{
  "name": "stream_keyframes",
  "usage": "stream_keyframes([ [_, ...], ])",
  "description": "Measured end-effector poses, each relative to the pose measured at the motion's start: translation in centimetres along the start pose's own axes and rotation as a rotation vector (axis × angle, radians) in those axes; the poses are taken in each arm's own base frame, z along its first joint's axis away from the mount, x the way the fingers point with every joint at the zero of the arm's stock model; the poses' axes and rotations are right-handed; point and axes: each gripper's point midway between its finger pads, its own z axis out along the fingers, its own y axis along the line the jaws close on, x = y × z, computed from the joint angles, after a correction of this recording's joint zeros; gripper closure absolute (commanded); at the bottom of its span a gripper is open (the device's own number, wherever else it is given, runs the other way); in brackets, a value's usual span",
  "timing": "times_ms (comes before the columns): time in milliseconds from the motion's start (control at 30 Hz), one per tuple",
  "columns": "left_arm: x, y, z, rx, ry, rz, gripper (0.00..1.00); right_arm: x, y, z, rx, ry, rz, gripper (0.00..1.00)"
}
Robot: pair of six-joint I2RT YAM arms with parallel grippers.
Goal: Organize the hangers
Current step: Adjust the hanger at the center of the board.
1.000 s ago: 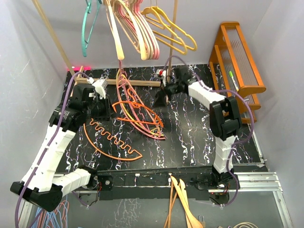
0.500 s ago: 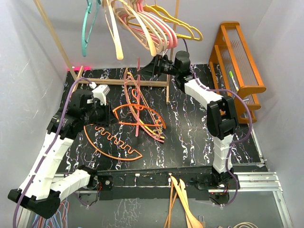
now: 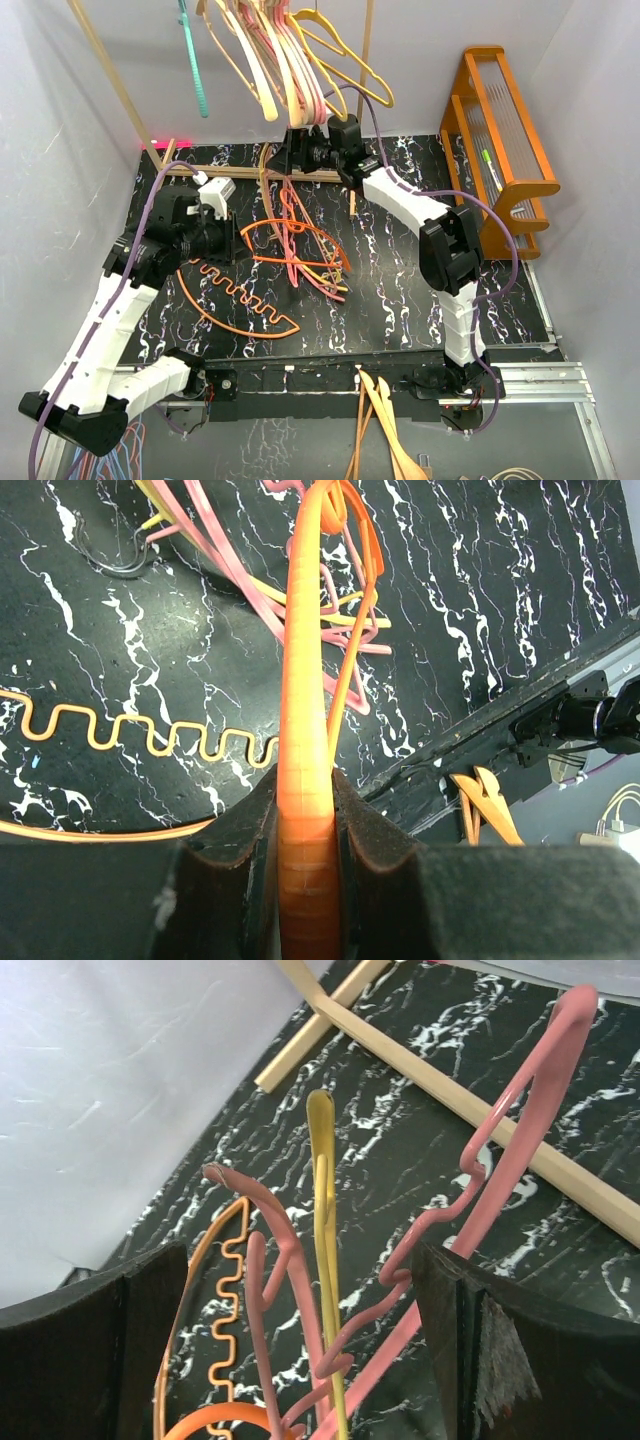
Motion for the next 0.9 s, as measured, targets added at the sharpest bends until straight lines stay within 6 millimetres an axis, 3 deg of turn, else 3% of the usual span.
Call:
stream_keyframes([
  [300,-0.3,-0.2,0.4,0.014,0.003,0.01,1.0,3.3,-3.6,-0.4,0.132,0.074,-0.138,0.01],
  [400,-0.2,-0.3,0.4,0.024,0.004,0.011,1.0,3.7,-4.4,-0.4,0.172,0.081,-0.181,0.15],
  [467,-0.2,-0.4,0.4,0.025,0.004,0.011,1.0,3.5,-4.5,-0.4,0.182,0.077,-0.201,0.35],
  [567,-0.2,-0.4,0.5,0.027,0.007,0.01,1.0,3.4,-4.3,-0.3,0.183,0.076,-0.223,0.84],
  [600,0.0,-0.4,0.6,0.031,0.012,0.008,1.0,3.4,-4.2,-0.2,0.183,0.078,-0.227,0.91],
  [767,1.1,0.1,1.2,0.018,0.044,-0.016,1.0,3.0,-3.3,-0.1,0.181,0.078,-0.21,0.92],
  [900,0.8,0.6,1.4,-0.019,0.014,-0.043,1.0,2.9,-3.7,-0.2,0.197,0.079,-0.224,0.92],
])
